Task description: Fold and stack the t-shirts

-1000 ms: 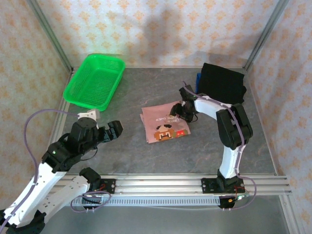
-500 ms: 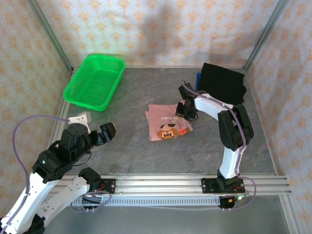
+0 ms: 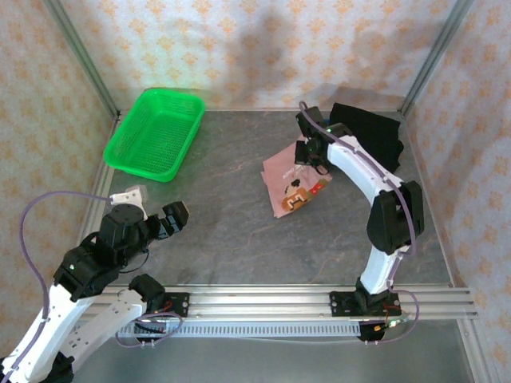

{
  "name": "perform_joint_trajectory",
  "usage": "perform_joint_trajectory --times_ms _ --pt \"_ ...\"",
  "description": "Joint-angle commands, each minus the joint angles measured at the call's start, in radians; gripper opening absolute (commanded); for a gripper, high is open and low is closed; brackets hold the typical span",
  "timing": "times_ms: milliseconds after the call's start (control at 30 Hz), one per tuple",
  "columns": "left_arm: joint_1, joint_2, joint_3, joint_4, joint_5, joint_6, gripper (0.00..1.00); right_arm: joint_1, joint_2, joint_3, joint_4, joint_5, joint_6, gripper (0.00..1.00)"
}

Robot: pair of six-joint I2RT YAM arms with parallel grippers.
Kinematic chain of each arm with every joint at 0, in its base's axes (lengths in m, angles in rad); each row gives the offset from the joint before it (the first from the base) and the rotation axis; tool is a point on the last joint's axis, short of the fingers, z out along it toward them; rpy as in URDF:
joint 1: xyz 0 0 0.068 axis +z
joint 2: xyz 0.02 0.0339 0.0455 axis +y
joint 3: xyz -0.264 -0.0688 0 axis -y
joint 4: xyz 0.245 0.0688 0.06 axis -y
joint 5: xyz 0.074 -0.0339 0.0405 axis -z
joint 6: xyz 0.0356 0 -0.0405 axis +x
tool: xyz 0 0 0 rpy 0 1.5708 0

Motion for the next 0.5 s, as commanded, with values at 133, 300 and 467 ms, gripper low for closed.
perform_joint_trajectory --times_ms 133,300,467 --pt "0.010 -0.026 -0.015 -0.025 -0.055 0.001 1.00 -0.008 0.084 0.284 -0.093 0.161 -0.144 0.00" --pt "0.010 -0.025 -0.007 -0.039 -0.065 0.006 1.00 -0.038 0.193 0.520 -0.176 0.179 -0.175 0.00" --pt "0.010 -0.032 0.002 -0.062 -0.079 0.014 1.00 -0.088 0.228 0.658 -0.216 0.160 -0.156 0.00"
